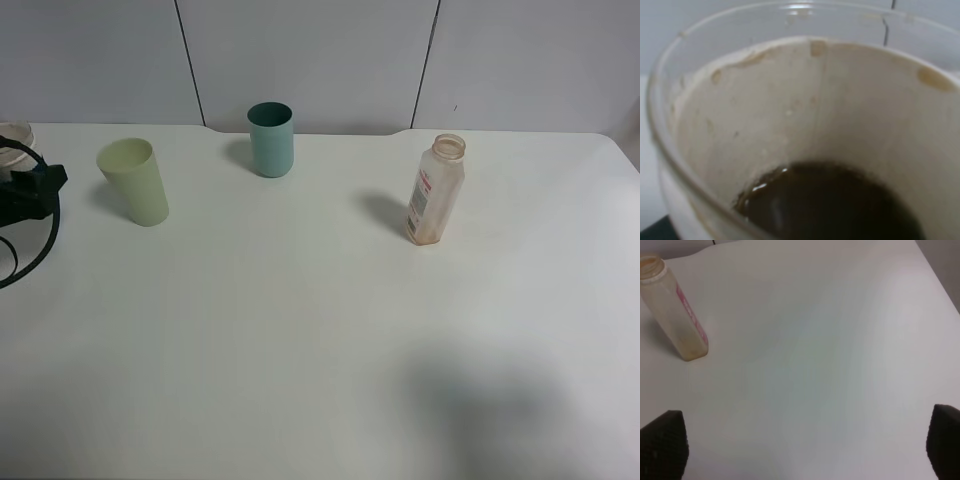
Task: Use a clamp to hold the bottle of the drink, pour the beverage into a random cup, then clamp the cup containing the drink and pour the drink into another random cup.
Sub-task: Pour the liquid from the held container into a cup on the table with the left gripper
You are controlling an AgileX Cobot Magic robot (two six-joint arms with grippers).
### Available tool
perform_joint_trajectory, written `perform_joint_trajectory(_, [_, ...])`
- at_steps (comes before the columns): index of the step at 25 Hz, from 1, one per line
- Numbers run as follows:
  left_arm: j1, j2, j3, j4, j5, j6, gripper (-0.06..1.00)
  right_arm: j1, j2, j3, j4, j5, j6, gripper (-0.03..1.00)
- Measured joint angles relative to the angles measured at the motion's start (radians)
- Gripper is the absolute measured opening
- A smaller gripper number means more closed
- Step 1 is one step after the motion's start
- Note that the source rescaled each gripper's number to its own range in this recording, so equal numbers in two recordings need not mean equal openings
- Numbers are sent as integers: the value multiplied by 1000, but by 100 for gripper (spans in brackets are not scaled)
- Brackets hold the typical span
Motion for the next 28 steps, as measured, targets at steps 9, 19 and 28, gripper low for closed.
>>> perform_joint_trajectory(9, [0, -1, -157, 66, 15, 1, 0, 0, 0, 0, 0, 0, 0, 100])
perform_joint_trajectory(19, [0, -2, -235, 125, 118, 28, 0, 0, 0, 0, 0, 0, 0, 100])
perform_joint_trajectory(28, [0, -2, -238, 155, 159, 50, 0, 0, 0, 0, 0, 0, 0, 100])
